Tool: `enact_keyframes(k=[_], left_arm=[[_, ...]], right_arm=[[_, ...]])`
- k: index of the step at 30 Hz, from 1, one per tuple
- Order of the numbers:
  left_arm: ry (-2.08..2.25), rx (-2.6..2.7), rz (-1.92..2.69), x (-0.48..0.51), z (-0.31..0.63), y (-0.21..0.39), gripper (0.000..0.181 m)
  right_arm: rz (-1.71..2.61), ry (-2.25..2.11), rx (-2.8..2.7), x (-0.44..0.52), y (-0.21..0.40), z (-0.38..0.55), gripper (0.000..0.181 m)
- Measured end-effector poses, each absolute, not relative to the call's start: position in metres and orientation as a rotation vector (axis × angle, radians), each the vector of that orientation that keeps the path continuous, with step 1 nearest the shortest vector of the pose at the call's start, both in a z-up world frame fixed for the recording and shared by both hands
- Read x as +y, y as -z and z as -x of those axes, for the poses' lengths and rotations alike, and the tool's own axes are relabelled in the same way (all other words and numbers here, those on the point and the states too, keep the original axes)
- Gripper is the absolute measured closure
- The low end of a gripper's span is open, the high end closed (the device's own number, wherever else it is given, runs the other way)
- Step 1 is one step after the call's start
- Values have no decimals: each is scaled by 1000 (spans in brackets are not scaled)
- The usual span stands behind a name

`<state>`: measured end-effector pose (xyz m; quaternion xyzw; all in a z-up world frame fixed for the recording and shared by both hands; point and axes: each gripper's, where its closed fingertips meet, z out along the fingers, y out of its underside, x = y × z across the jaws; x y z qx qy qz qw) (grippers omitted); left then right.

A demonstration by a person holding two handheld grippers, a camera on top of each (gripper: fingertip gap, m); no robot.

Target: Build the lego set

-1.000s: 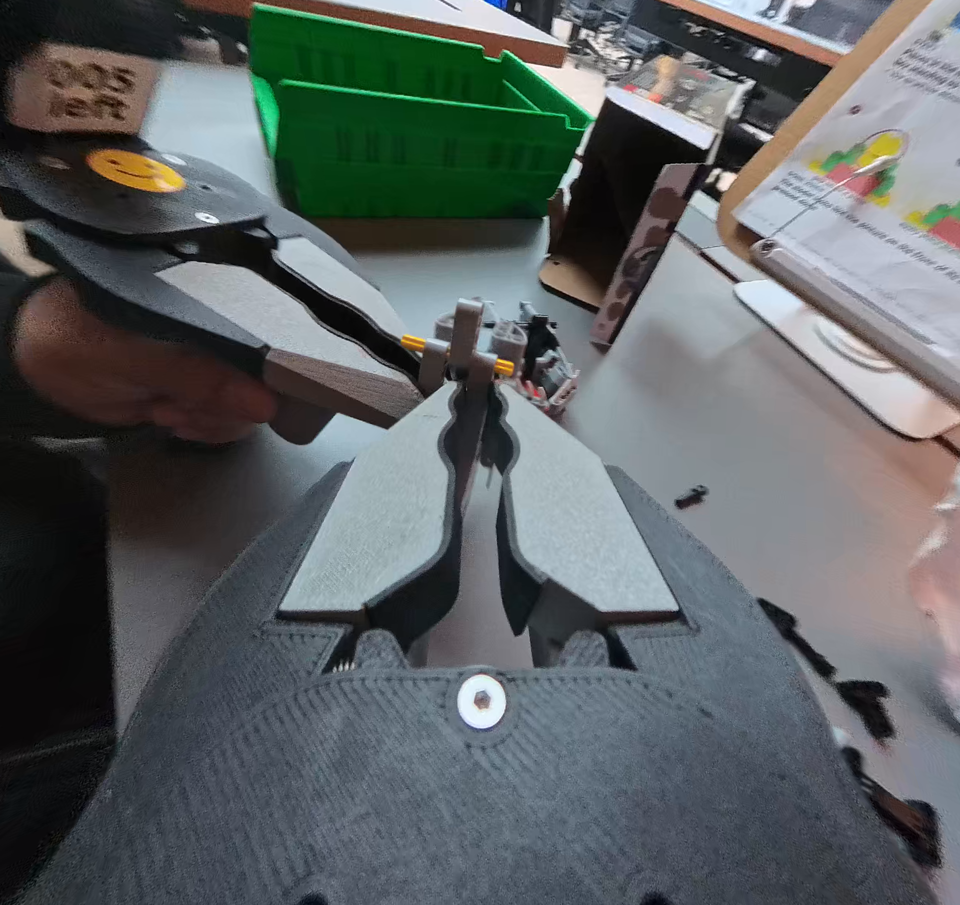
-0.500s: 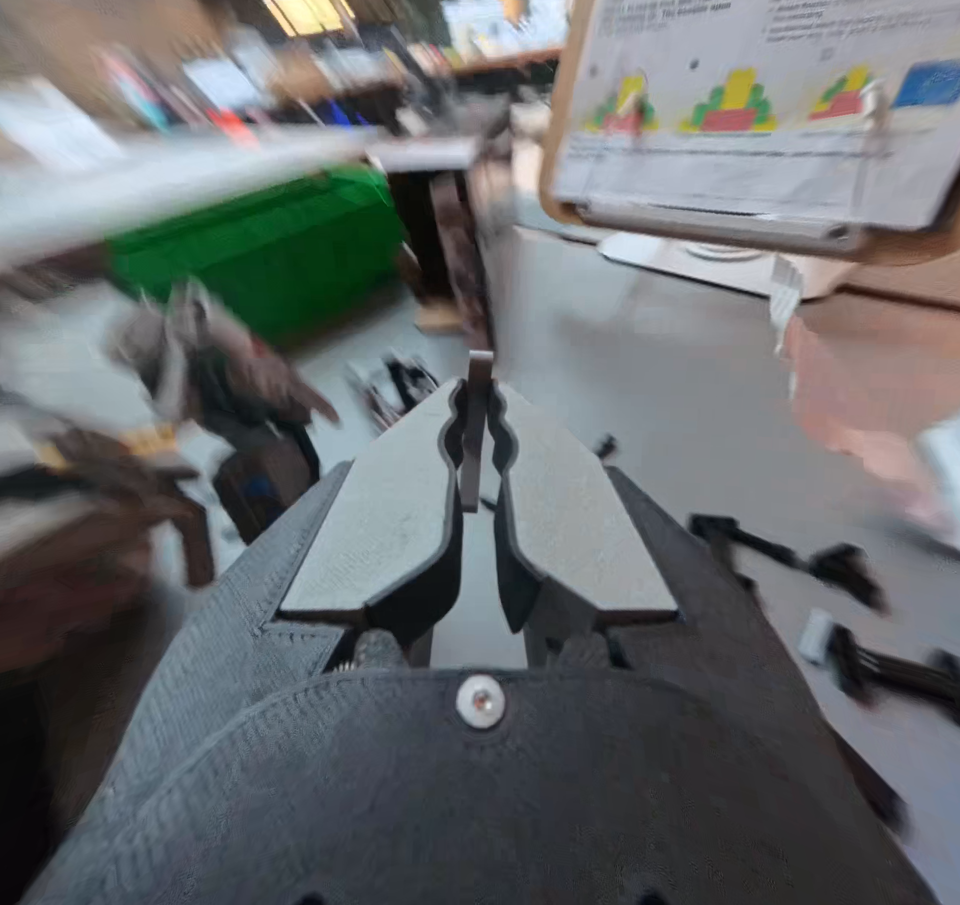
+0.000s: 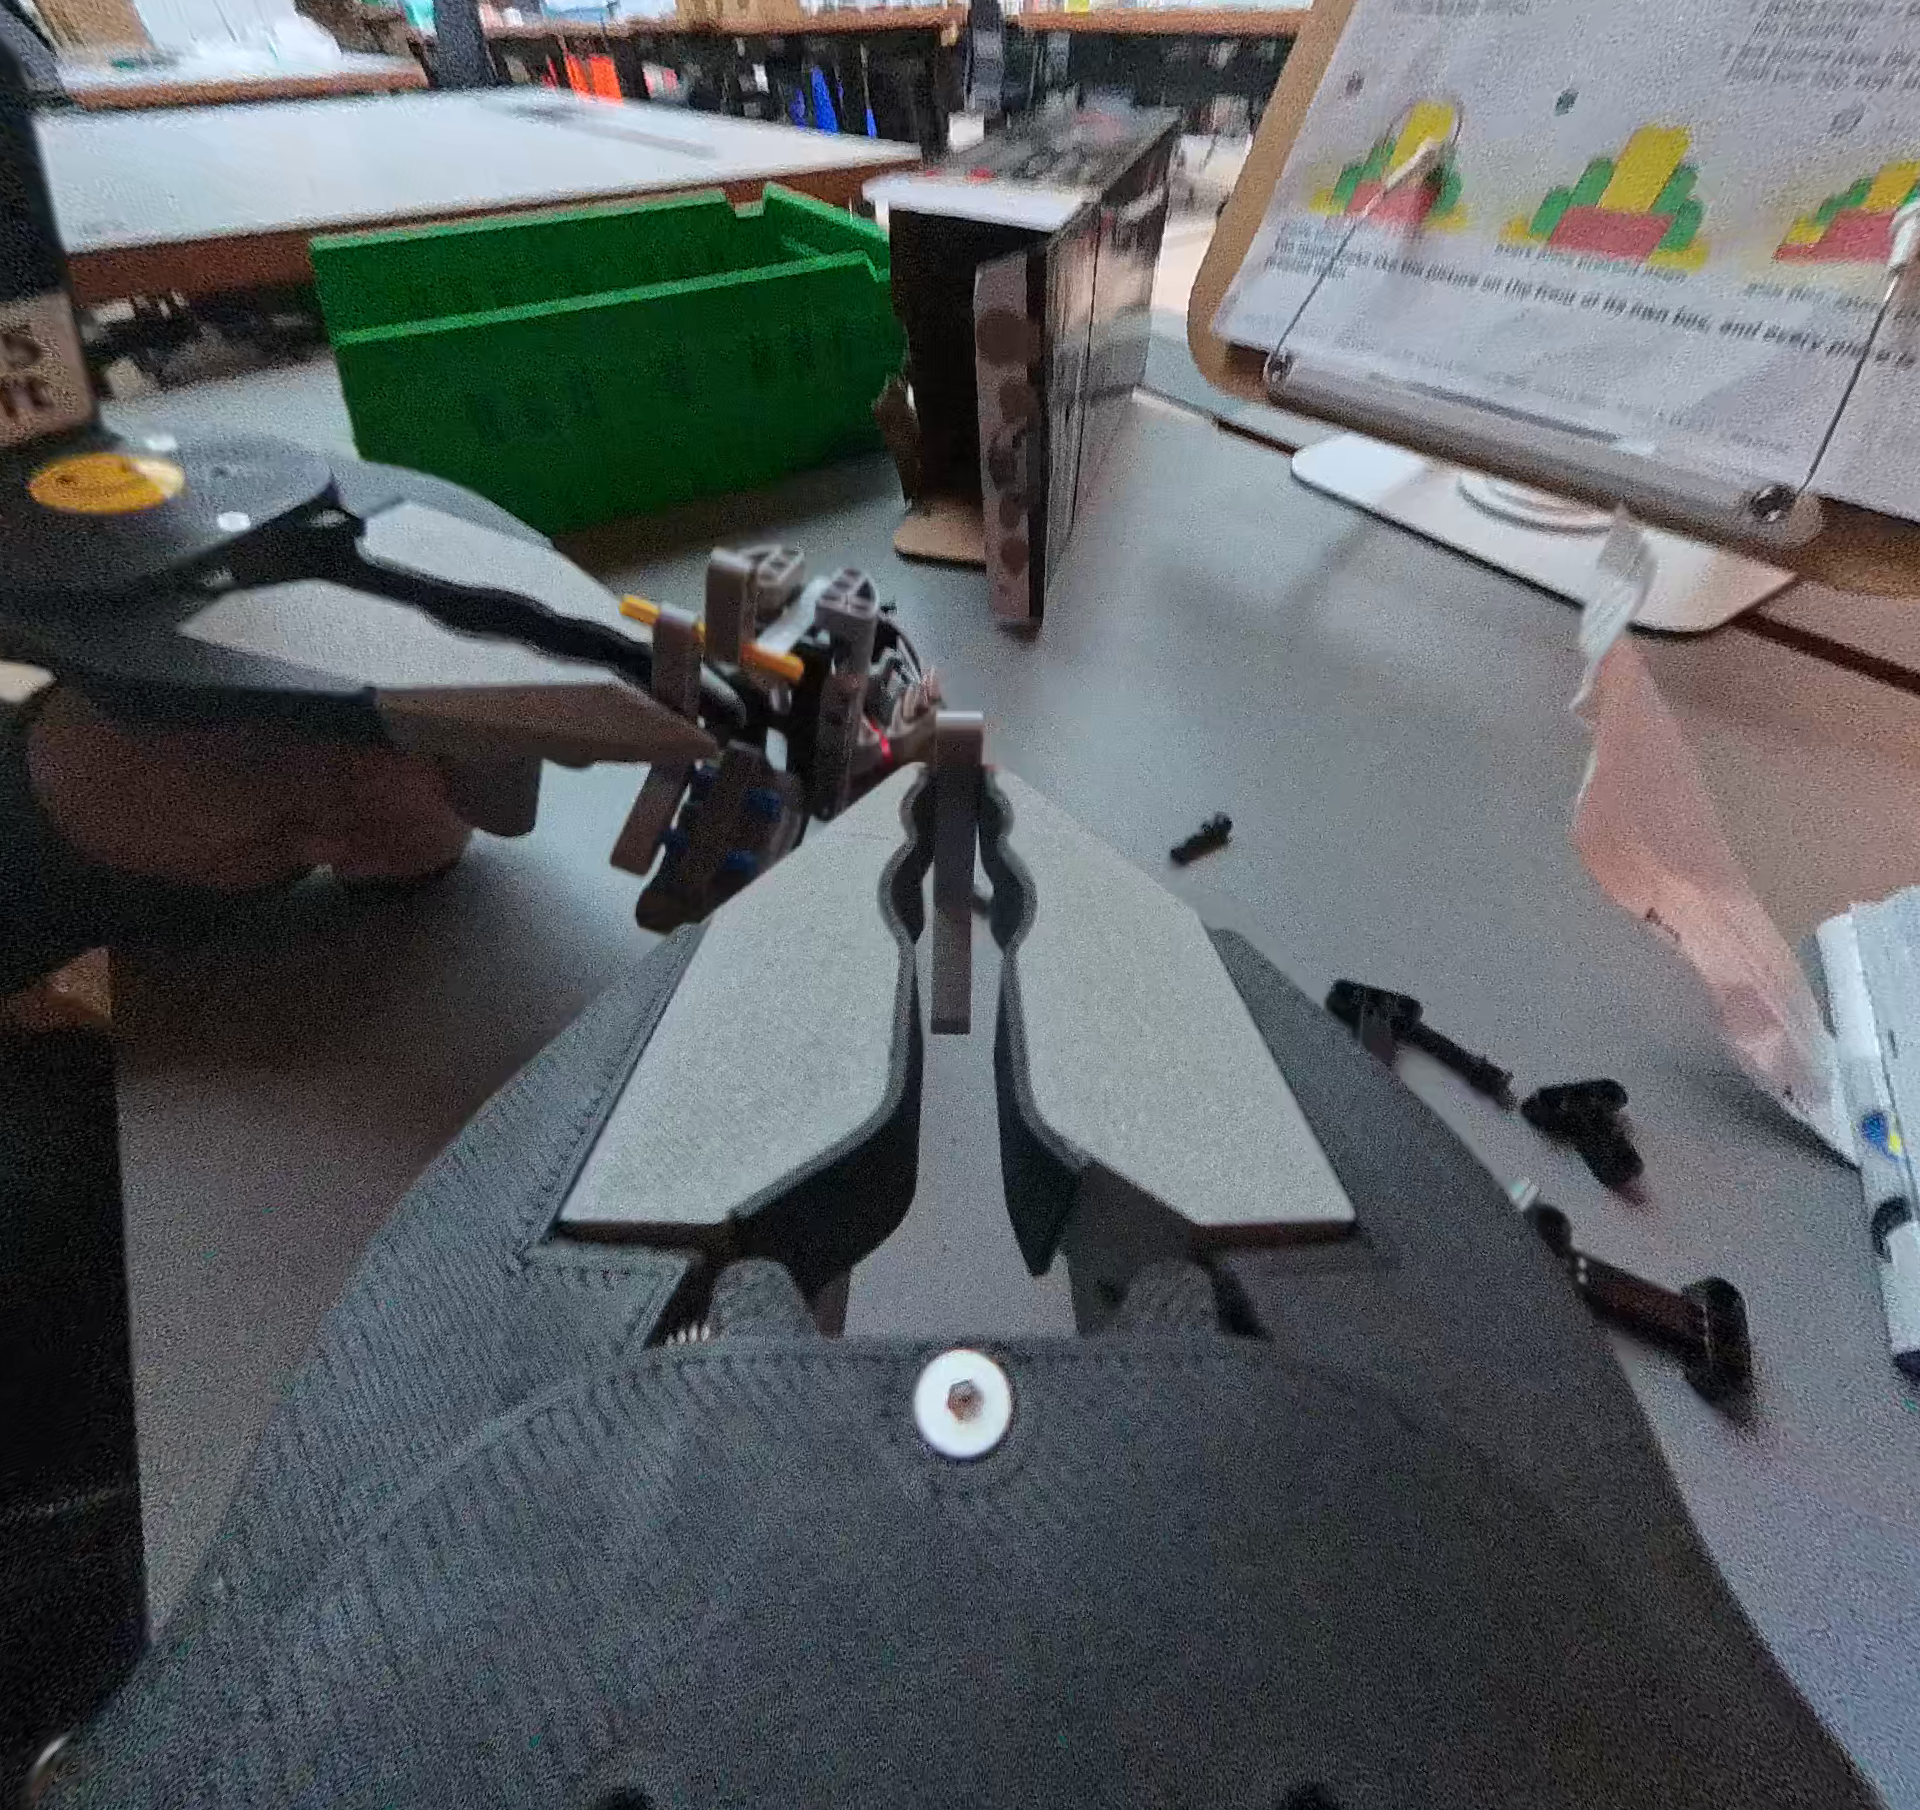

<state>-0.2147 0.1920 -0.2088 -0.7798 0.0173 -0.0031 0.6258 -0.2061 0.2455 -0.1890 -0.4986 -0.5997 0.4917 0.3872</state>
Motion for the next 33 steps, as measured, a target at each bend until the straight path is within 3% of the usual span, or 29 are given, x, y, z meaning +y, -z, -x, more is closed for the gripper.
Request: enact_keyframes(k=[1,5,10,16,21,33], left_arm=[[69,0,1773,193,215,207,176],[189,21,1764,193,209,207,176],[338,59,1709,187,201,200,176],[489,60,1672,182,198,195,176],[581,108,1708,180,188,200,176],[609,256,1749,175,169,205,175]], right_arm=[[1314,-1201,-1581,246,199,204,176],[1373,-964,-1883,233,238,192,175],[1458,-932,-1954,232,263,194,156],[1401,-977,-1992,230,250,187,145],[1175,-1414,-1919,191,193,183,140],[894,-1447,-2113,161,193,186,172]])
